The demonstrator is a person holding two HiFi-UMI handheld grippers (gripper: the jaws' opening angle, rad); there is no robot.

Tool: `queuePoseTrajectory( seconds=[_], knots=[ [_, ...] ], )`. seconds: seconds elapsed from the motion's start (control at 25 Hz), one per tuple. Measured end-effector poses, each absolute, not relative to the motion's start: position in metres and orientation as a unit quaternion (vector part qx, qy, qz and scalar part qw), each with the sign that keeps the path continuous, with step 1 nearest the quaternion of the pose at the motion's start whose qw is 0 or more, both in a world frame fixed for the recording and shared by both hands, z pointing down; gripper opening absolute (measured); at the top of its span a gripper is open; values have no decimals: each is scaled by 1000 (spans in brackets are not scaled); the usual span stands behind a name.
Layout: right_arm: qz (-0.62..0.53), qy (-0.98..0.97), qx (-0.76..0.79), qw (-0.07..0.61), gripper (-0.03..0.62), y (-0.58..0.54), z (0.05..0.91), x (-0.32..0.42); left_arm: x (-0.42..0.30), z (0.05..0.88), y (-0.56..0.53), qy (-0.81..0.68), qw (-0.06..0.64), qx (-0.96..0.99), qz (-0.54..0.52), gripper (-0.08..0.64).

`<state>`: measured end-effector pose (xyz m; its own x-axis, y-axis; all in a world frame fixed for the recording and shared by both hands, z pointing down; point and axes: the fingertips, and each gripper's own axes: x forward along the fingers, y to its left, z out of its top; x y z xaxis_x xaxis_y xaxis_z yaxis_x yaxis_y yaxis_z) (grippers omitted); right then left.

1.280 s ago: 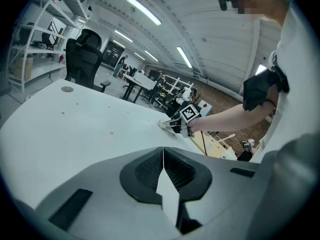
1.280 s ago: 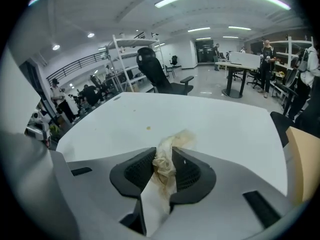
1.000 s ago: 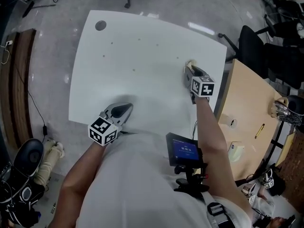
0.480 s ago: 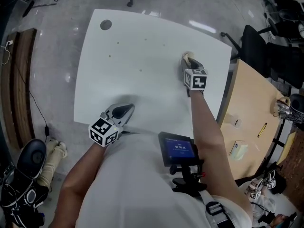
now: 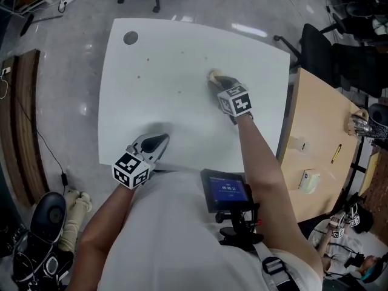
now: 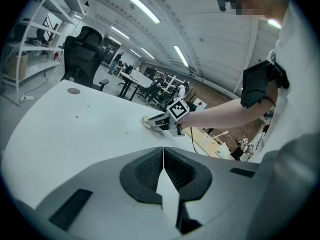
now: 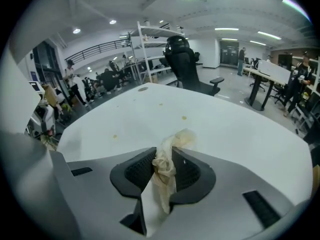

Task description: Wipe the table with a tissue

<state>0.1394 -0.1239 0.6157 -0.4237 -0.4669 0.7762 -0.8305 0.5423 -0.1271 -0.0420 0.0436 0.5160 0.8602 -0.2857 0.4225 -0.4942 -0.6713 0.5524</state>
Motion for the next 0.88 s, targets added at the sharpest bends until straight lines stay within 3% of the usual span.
queuePoseTrajectory(
  seconds=[0.28,0.52,0.76,0.88],
  knots=[
    [309,-818,413,253,100,-86,581,114,-47,507,46,-178,329,916,146,8],
    [310,-769,474,295,100,-42,587,150,-50,507,55,-129,315,928,152,8],
    [337,-723,556,234,100,-45,589,186,-58,506,54,-138,316,926,150,8],
    [315,-718,561,265,100,-59,593,195,-61,507,53,-155,321,922,150,8]
  ],
)
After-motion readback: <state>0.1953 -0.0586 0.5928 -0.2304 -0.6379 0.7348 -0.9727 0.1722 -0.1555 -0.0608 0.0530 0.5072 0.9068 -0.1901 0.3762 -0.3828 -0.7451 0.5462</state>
